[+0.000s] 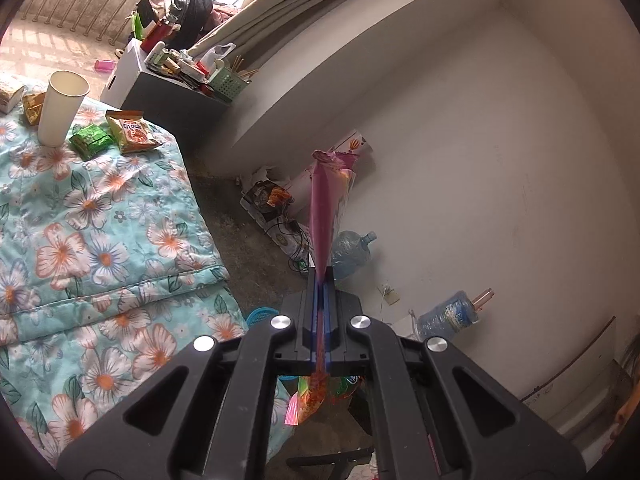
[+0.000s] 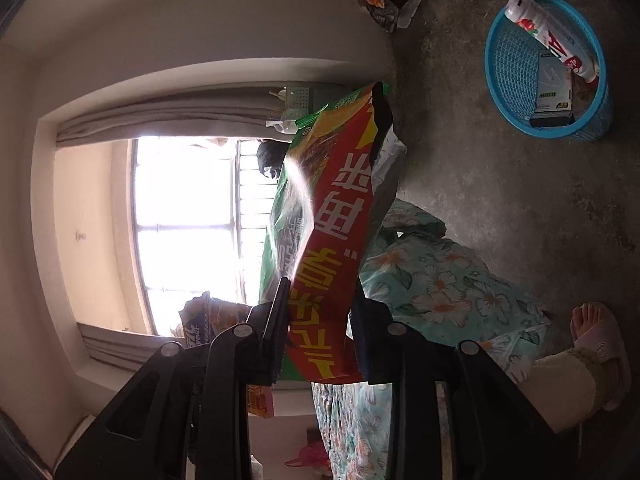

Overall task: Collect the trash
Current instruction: 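Carry the snack bags with both tools over the blue wastebasket, then open both tools to drop the snack bags into the wastebasket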

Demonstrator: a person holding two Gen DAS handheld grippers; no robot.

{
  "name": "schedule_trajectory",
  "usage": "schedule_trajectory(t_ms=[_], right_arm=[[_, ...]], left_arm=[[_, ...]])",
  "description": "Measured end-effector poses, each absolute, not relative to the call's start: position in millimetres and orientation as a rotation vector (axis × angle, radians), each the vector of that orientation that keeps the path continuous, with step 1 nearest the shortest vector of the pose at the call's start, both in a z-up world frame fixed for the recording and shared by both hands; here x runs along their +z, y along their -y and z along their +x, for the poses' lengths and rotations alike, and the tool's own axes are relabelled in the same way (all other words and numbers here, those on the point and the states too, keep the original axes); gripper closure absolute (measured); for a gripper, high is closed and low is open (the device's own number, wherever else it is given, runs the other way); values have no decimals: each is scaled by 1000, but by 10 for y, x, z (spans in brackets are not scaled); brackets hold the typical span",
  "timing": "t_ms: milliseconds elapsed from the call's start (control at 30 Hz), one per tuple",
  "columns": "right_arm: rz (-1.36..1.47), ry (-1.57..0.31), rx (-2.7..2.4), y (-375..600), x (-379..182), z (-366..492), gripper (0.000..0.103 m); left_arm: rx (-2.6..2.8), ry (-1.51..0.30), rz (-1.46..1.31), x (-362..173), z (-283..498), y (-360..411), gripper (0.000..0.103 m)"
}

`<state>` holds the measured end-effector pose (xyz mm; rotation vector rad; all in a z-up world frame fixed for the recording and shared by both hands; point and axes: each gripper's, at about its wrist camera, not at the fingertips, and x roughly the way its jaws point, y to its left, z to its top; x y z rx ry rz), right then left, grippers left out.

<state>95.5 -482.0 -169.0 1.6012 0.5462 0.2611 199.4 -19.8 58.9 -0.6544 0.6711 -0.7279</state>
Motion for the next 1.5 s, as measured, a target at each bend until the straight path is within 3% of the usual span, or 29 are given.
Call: schedule_trajectory(t_ms=[267, 533, 767, 1133, 1233, 1367, 1500], right_arm=[[1887, -531, 134, 5115, -2673, 1082, 75], [2002, -490, -1, 5478, -3395, 1644, 75], [2175, -527, -223, 5645, -4303, 1861, 66], [2118, -314, -306, 5726, -4177, 1333, 51], [2114, -357, -321, 5752, -4253, 1273, 49], [2034, -577, -336, 5838, -4250, 1436, 48], [2052, -560, -306, 5834, -4257, 1412, 48]], left_arm=[[-776, -699, -608, 528, 2236, 642, 103], [-797, -738, -573, 436, 2493, 937, 103], [-801, -789, -557, 299, 2663, 1146, 103], [-866, -899, -515, 75, 2994, 1845, 103], [-878, -970, -508, -93, 3146, 2179, 103], [-867, -1104, -491, -420, 3351, 2632, 103], [-801, -1283, -537, -875, 3602, 3045, 103]])
